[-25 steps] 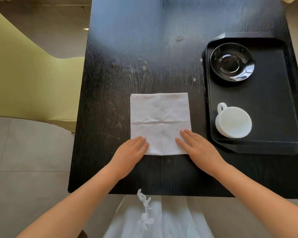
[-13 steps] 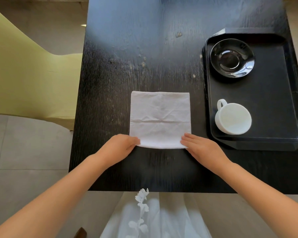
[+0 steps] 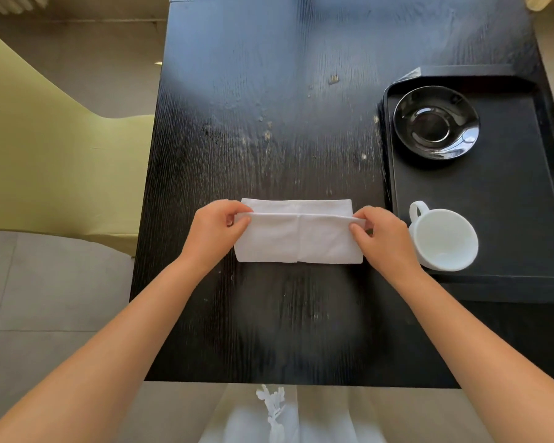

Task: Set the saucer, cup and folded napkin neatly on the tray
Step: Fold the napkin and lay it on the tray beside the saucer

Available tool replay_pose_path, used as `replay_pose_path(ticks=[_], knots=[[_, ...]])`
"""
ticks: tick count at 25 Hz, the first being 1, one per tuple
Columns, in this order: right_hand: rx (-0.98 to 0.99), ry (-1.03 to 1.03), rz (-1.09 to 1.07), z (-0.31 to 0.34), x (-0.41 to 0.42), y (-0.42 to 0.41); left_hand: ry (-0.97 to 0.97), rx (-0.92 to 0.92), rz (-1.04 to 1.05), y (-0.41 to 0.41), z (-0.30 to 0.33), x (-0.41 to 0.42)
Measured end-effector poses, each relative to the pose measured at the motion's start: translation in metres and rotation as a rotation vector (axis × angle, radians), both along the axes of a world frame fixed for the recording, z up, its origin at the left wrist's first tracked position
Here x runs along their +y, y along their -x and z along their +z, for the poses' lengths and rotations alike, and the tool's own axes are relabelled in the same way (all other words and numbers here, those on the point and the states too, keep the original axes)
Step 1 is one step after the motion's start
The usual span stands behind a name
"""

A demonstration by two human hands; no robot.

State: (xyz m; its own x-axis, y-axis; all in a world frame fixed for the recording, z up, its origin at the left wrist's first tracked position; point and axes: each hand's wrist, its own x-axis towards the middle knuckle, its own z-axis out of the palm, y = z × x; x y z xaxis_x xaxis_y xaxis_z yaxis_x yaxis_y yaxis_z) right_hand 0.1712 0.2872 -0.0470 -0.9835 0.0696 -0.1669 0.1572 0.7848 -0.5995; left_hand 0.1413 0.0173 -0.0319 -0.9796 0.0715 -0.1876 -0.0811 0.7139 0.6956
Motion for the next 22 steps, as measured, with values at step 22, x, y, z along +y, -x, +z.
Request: replay_pose_path(ticks=[22], knots=[[0.206,-0.449,0.094,-0.034,-0.033,0.023,0.386,0.251,-0.135,0.008,-0.055,0.03]])
